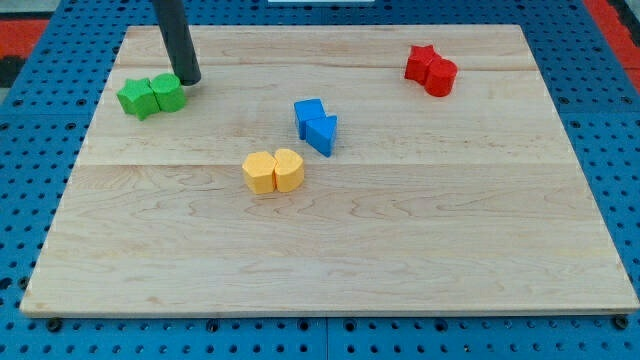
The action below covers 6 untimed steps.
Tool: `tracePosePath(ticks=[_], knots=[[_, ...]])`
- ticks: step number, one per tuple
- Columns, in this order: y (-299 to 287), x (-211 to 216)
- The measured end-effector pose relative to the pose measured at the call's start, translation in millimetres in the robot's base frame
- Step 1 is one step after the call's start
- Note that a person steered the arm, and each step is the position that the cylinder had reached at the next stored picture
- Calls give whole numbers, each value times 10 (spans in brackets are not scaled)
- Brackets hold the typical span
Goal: Move the yellow heart above the yellow hexagon
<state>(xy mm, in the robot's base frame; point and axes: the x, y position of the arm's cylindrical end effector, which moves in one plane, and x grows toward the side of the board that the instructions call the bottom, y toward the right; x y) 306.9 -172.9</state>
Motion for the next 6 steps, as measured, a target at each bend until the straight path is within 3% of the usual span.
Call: tracePosePath(ticks=[1, 2, 3, 4, 5, 6], knots=[[435, 372], [851, 1111], [1650, 1306], [2047, 1338], [2349, 1892], [1555, 1845]])
